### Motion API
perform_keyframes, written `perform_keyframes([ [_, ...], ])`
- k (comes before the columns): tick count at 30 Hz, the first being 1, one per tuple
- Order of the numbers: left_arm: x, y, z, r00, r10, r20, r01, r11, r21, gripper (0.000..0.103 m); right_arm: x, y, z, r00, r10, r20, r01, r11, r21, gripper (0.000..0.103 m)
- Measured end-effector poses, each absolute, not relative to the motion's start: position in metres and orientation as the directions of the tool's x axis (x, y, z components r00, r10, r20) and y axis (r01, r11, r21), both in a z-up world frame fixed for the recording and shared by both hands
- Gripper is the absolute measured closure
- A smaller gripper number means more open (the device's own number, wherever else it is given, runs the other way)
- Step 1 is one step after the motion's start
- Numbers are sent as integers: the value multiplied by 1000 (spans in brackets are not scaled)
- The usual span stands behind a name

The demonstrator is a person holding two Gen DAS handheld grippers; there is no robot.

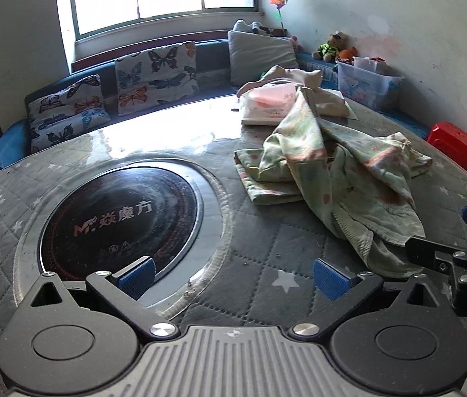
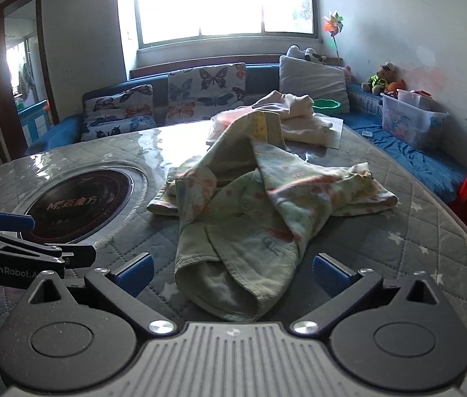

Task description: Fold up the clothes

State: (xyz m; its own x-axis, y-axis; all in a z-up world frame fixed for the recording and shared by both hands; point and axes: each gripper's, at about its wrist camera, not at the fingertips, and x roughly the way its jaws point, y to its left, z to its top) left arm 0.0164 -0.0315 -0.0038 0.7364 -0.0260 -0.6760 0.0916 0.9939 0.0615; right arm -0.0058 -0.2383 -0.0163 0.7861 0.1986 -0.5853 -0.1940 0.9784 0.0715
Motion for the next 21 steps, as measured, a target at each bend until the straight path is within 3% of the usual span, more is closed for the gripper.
perform_keyframes([
  [21,38,-48,-9,708,-47,-705,145,986,80,0,7,-249,-23,771,186,-609,-159,982,98,0],
])
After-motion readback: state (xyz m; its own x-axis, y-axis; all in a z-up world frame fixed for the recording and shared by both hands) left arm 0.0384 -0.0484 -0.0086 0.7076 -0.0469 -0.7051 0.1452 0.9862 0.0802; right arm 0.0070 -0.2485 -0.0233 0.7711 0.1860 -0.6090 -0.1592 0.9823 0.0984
